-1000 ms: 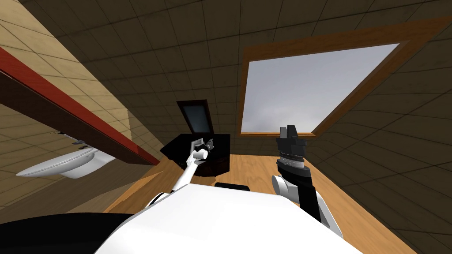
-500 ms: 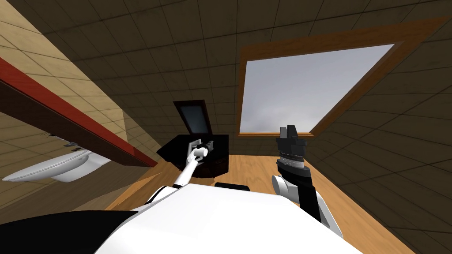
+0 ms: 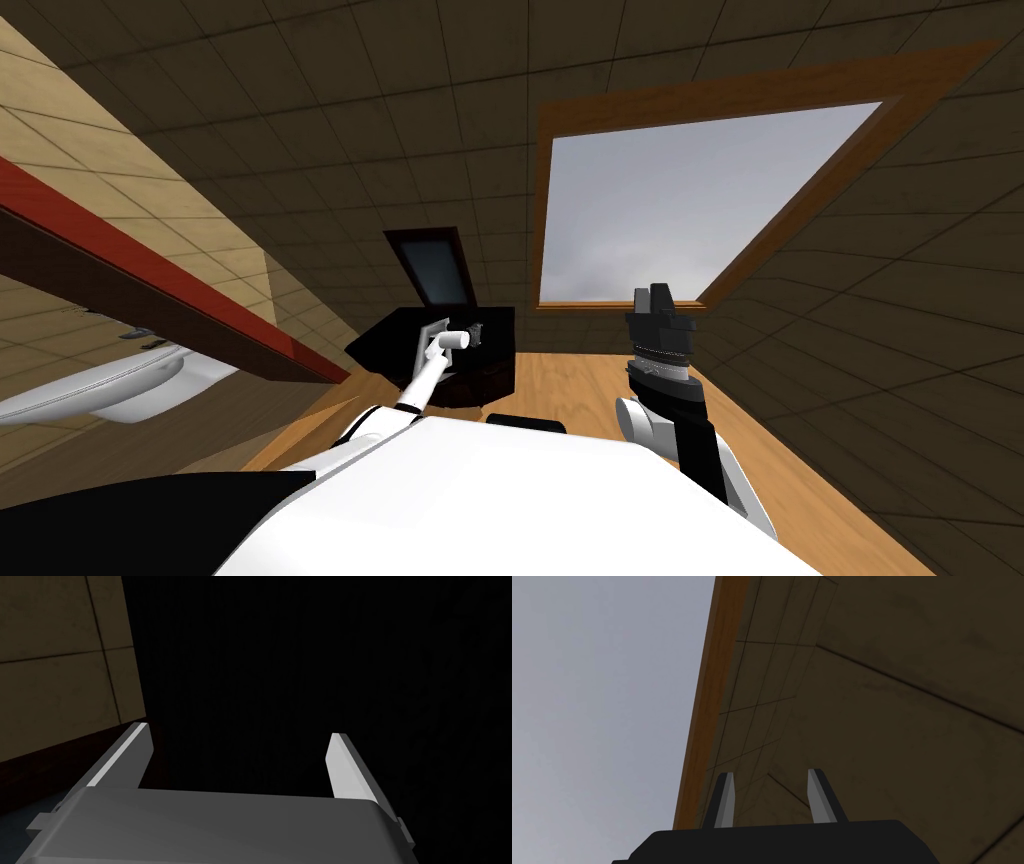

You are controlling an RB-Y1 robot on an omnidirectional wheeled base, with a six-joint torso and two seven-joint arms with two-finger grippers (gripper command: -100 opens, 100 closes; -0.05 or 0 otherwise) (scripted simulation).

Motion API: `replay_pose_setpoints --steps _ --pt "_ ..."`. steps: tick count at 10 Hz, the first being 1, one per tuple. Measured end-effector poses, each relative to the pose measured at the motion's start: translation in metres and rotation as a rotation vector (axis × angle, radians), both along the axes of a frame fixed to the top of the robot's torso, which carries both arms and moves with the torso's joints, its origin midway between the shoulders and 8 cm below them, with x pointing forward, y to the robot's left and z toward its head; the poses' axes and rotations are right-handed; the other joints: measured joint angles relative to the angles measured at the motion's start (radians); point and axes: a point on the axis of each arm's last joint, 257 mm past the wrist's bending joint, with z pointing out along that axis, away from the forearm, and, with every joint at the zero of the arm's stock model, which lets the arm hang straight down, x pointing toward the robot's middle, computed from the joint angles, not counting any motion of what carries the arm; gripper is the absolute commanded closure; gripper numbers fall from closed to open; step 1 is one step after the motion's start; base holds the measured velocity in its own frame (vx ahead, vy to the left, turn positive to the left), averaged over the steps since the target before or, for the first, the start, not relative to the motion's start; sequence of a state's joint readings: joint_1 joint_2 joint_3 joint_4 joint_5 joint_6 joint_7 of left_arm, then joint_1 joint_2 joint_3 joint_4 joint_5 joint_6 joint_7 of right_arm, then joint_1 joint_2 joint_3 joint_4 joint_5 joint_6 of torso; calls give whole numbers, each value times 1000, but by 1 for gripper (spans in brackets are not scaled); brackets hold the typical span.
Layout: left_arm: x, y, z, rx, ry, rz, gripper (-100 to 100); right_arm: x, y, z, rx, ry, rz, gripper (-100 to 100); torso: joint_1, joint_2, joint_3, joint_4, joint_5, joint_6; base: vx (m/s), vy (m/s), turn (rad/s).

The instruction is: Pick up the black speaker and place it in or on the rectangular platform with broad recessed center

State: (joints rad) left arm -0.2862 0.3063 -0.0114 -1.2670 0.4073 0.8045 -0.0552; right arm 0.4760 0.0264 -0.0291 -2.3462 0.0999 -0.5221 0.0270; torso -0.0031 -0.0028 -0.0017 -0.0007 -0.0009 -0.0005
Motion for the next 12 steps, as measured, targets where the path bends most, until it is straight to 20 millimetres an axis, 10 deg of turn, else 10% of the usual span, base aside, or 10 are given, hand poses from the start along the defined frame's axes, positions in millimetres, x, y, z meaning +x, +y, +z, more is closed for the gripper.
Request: replay_pose_setpoints --steps 12 --pt "-54 45 -53 39 416 -2 -100 0 0 0 0 0 0 0 2 1 0 0 0 0 44 -27 -9"
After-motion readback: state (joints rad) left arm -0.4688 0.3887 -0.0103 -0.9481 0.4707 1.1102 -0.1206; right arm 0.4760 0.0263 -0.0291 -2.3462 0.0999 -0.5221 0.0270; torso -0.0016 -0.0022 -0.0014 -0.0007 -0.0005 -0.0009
